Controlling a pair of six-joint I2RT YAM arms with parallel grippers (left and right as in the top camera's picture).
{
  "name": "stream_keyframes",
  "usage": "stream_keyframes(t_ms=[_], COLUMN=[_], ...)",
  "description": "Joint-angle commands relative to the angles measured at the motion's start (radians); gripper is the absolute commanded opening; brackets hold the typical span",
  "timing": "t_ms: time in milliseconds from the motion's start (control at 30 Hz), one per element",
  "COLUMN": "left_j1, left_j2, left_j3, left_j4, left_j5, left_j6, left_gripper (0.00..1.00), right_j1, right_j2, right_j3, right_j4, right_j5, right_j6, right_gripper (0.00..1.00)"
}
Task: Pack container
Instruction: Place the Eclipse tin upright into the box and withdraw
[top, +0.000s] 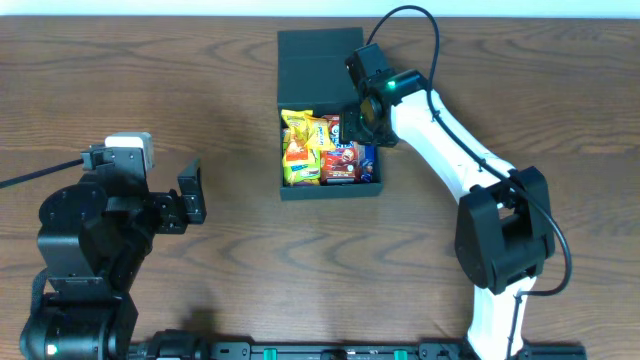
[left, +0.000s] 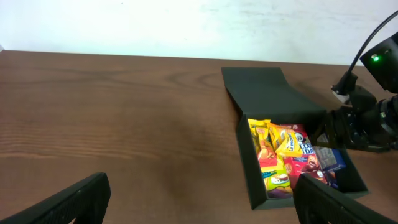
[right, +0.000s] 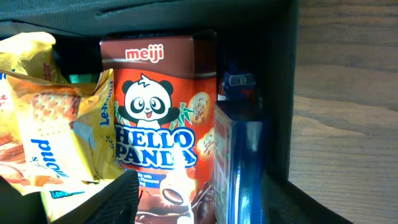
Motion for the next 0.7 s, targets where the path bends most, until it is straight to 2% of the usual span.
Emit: stream_keyframes(t_ms=[0,200,267,333,433,533,600,667], left_j1=[0.005,0.005,0.005,0.005,0.005,0.005,0.005,0.005], left_j2=[0.002,0.002,0.002,0.002,0.002,0.002,0.002,0.002], left_j3=[0.014,0.014,0.014,0.014,0.014,0.014,0.014,0.014], left_j4=[0.0,0.0,0.0,0.0,0.0,0.0,0.0,0.0], left_j5=[-0.003,-0.003,-0.003,-0.003,-0.003,-0.003,-0.003,-0.004], left_j6=[0.017,0.017,0.017,0.017,0.017,0.017,0.017,0.017], left_gripper=[0.95,0.95,0.95,0.95,0.95,0.95,0.95,0.95], right_j1=[0.006,-0.003,-0.018,-0.047,-0.117,-0.211,-0.277,-0.34], right_j2=[-0.012,-0.041,-0.05,-0.054,-0.051,-0.046,-0.04,-0.031], right_j3=[0.079,0.233,0.259,0.272,0.272,0.272,0.27,0.27], right_j4=[-0.012,-0.031,-0.027,-0.014,0.006,0.019,0.036,0.048], right_j5=[0.011,0.014,0.029,0.045,0.044,0.044,0.034,0.027], right_j6=[-0.029,-0.149,-0.152,-0.159,-0.174,-0.174,-0.174,-0.174], right_gripper=[0.62,0.68,0.72,0.72,0.59,0.39,0.3,0.26])
